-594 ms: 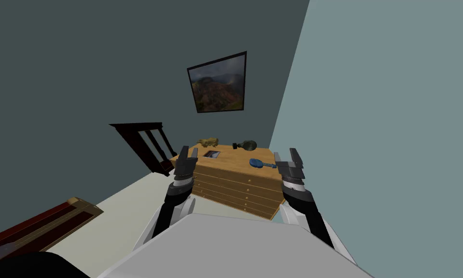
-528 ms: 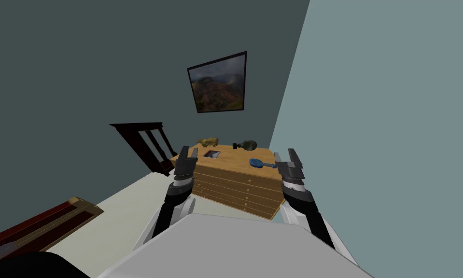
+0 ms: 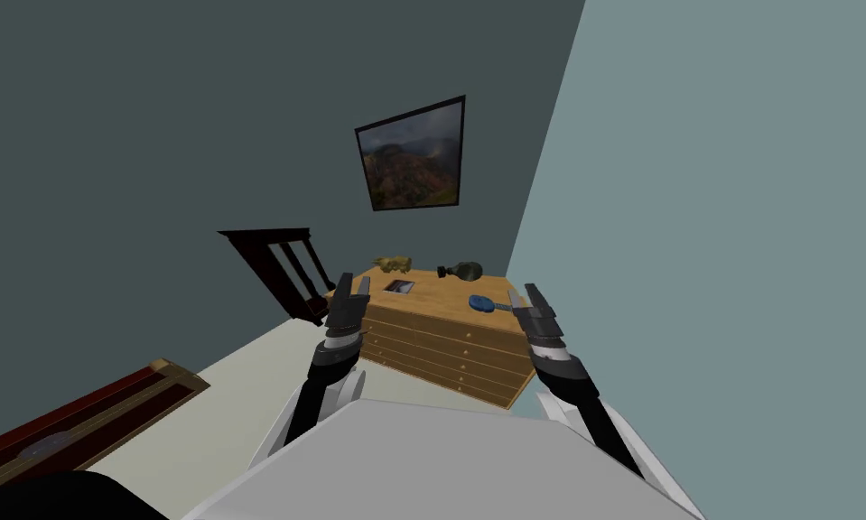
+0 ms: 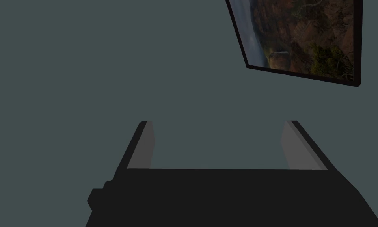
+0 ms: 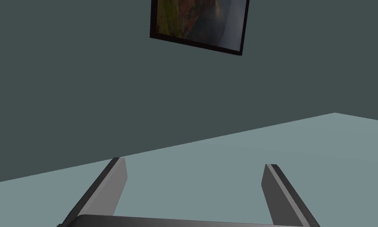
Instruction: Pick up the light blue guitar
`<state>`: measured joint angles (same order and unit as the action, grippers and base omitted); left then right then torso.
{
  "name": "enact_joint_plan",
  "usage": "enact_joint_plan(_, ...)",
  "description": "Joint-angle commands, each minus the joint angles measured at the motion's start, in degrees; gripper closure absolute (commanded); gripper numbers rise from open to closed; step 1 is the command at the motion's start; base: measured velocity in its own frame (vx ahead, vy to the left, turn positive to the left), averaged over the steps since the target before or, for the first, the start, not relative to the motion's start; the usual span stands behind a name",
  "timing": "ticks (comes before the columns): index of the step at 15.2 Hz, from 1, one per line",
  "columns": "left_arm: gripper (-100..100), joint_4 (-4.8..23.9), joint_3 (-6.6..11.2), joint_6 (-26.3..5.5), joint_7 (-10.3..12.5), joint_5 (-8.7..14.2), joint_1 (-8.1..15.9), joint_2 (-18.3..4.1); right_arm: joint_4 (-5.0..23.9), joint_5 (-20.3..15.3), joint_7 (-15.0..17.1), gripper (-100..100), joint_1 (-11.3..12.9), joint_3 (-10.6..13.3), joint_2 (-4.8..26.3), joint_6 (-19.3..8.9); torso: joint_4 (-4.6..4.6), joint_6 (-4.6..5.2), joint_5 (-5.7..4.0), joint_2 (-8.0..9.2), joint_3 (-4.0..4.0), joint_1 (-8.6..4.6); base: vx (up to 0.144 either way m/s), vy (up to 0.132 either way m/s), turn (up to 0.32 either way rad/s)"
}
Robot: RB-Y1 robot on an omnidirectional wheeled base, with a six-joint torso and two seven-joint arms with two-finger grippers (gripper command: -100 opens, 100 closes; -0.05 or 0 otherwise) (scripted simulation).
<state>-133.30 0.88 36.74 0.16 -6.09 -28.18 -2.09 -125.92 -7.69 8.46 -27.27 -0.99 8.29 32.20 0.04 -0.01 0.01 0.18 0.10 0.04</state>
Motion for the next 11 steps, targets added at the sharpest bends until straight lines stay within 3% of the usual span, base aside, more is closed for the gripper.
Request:
enact_joint_plan(1, 0, 0.0, 0.00, 0.0, 0.0, 0.0, 0.0, 0.0, 1.0, -0.5, -0.2, -100, -0.1, -0.1, 2.7, 0.4, 0.00, 0.00, 0.00, 0.00, 0.00, 0.00, -0.041, 0.019, 0.048)
enact_joint_plan(11, 0, 0.0, 0.00, 0.0, 0.0, 0.0, 0.0, 0.0, 7.3, -3.6, -1.4, -100, -0.9, -0.9, 14.9, 2.1, -0.01, -0.01, 0.01, -0.04, -0.02, 0.03, -0.037, 0.024, 0.062)
